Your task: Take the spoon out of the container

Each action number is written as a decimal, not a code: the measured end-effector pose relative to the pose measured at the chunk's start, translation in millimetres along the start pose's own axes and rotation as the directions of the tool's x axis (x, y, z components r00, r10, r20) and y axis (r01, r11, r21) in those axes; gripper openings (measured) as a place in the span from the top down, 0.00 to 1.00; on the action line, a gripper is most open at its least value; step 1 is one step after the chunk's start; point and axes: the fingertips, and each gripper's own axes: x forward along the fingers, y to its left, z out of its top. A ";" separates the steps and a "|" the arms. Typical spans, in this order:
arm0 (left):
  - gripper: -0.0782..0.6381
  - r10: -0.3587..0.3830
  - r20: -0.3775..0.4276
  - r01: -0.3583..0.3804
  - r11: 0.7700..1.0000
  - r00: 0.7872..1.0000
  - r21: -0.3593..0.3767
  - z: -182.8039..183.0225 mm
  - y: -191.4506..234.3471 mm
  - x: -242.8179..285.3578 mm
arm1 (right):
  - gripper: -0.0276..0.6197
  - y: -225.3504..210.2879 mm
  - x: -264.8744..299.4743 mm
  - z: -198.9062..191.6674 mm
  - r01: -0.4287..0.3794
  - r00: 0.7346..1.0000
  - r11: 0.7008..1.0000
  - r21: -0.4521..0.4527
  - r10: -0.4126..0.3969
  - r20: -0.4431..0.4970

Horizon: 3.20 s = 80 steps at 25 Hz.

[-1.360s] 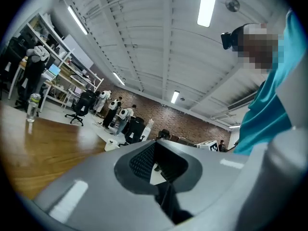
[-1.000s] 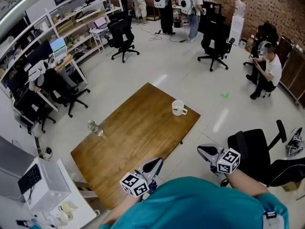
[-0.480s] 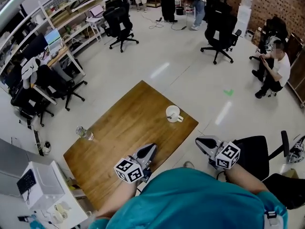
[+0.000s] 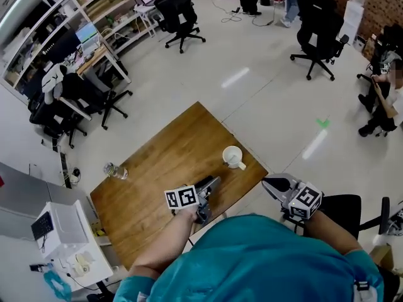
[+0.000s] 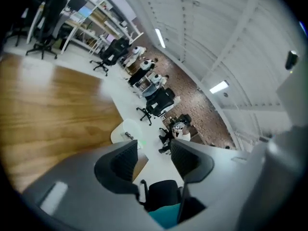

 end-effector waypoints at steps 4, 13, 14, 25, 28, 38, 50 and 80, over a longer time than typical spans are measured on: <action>0.53 0.024 -0.069 -0.038 0.979 0.997 -0.202 11.2 57.4 44.8 | 0.95 -24.3 22.2 2.0 0.030 0.999 0.999 0.011 -0.029 -0.034; 0.52 0.003 -0.196 -0.070 0.940 0.981 -0.335 21.4 125.4 104.1 | 0.95 -56.2 58.4 1.3 0.162 0.984 0.986 0.040 -0.159 -0.077; 0.52 0.008 -0.207 -0.078 0.939 0.978 -0.336 20.0 130.4 109.1 | 0.95 -58.8 58.6 -0.7 0.170 0.983 0.985 0.042 -0.166 -0.079; 0.73 0.133 -0.253 -0.208 0.932 0.958 -0.298 13.4 156.2 116.6 | 0.95 -70.0 51.5 -12.8 0.179 0.981 0.982 0.068 -0.173 -0.086; 0.77 0.146 -0.256 -0.221 0.929 0.956 -0.296 18.3 145.2 113.9 | 0.95 -72.1 43.4 -3.7 0.166 0.984 0.983 0.075 -0.161 -0.077; 0.82 0.125 -0.193 -0.174 0.950 0.973 -0.260 17.6 85.9 98.9 | 0.95 -57.1 0.1 12.7 0.133 0.990 0.985 0.112 -0.127 -0.059; 0.82 0.084 0.065 -0.075 0.989 0.994 -0.128 3.8 -31.0 40.8 | 0.95 -48.1 -61.3 15.1 -0.027 0.997 0.995 0.095 0.020 0.070; 0.82 -0.053 0.335 -0.038 0.965 0.941 0.260 -236.4 -162.6 -429.5 | 0.95 437.7 -29.1 -26.7 -0.239 0.970 0.970 -0.054 0.241 0.040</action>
